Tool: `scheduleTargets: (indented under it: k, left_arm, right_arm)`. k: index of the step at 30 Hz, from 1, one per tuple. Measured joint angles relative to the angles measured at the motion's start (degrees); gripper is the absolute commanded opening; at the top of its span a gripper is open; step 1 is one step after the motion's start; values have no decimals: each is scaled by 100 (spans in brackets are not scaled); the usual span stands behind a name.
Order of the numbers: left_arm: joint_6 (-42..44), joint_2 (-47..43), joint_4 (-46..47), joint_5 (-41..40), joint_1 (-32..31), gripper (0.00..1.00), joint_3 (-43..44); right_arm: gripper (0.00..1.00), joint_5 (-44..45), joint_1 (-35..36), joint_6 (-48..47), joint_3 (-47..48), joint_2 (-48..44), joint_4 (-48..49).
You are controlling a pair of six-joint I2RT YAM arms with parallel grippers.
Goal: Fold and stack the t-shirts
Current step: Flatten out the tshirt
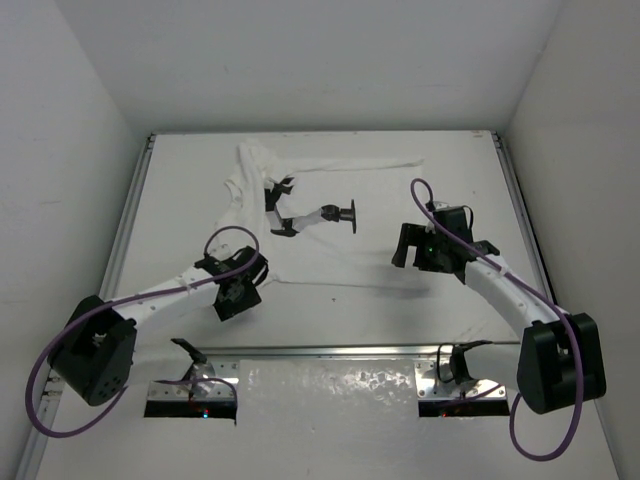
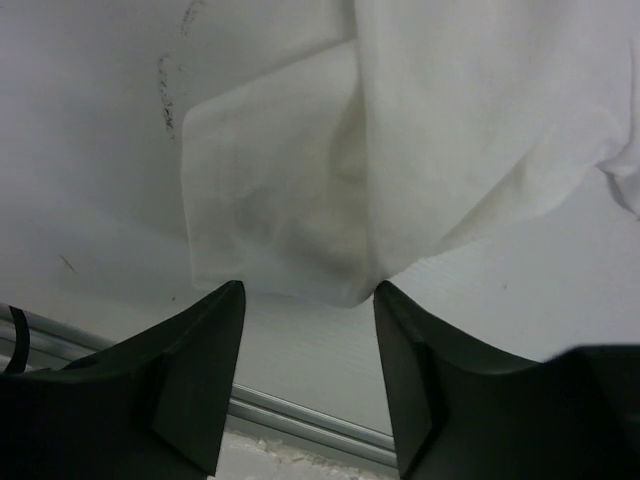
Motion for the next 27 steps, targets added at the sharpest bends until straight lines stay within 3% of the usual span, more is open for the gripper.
scheduleTargets:
  k: [6, 7, 9, 14, 15, 17, 19, 27]
  left_arm:
    - [-87, 72, -42, -514, 0, 35, 201]
    - [-70, 122, -28, -595, 0, 17, 284]
    - [-55, 267, 83, -715, 4, 0, 457]
    - [59, 457, 302, -841, 26, 0, 579]
    - [74, 459, 306, -846, 50, 14, 579]
    - [122, 457, 317, -839, 57, 22, 579]
    - [142, 435, 352, -826, 59, 1, 573]
    - [186, 219, 468, -822, 157, 0, 306]
  right_arm:
    - [99, -105, 0, -57, -68, 22, 129]
    - [99, -149, 0, -70, -92, 42, 184]
    - [97, -269, 0, -79, -131, 107, 315]
    - [97, -481, 22, -98, -146, 391, 619]
    - [97, -496, 44, -98, -138, 490, 660]
    - [97, -520, 94, -98, -122, 675, 702]
    - [97, -533, 157, -98, -122, 796, 702]
    - [98, -601, 227, -98, -22, 1005, 732]
